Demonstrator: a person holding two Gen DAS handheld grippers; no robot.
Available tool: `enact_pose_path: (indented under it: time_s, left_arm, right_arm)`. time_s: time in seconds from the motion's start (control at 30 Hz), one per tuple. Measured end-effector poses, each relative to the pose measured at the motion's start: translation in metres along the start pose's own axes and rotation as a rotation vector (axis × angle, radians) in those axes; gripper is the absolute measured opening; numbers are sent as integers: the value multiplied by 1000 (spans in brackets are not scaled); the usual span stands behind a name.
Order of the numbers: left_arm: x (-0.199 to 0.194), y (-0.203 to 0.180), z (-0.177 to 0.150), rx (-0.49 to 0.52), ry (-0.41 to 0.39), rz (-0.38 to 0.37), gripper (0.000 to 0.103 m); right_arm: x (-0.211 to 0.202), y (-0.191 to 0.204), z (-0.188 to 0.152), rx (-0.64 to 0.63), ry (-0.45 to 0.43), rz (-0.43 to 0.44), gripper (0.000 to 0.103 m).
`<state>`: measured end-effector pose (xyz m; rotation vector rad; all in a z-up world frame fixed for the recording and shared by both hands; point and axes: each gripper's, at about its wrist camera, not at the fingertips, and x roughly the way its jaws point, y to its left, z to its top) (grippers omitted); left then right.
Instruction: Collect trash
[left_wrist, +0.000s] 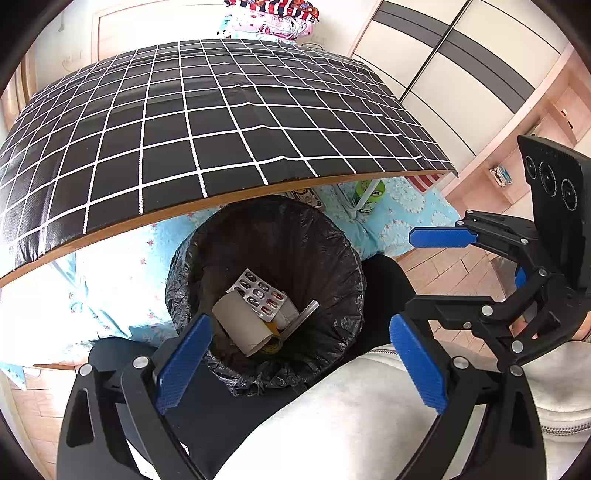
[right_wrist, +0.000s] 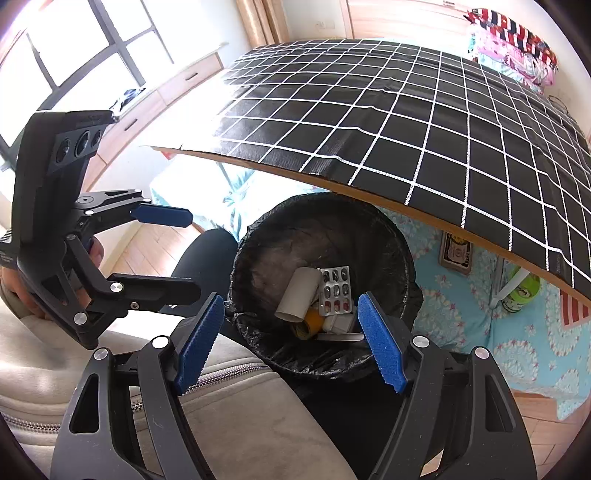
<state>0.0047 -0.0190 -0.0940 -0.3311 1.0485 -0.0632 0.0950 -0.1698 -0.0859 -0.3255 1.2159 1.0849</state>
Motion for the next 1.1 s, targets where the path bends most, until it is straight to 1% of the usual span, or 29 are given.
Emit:
enact_pose_path:
  time_s: [1.1]
  left_arm:
    - [2, -1, -1, -2, 0, -13, 94]
  right_arm:
    - [1, 0, 0, -6, 0, 1, 75]
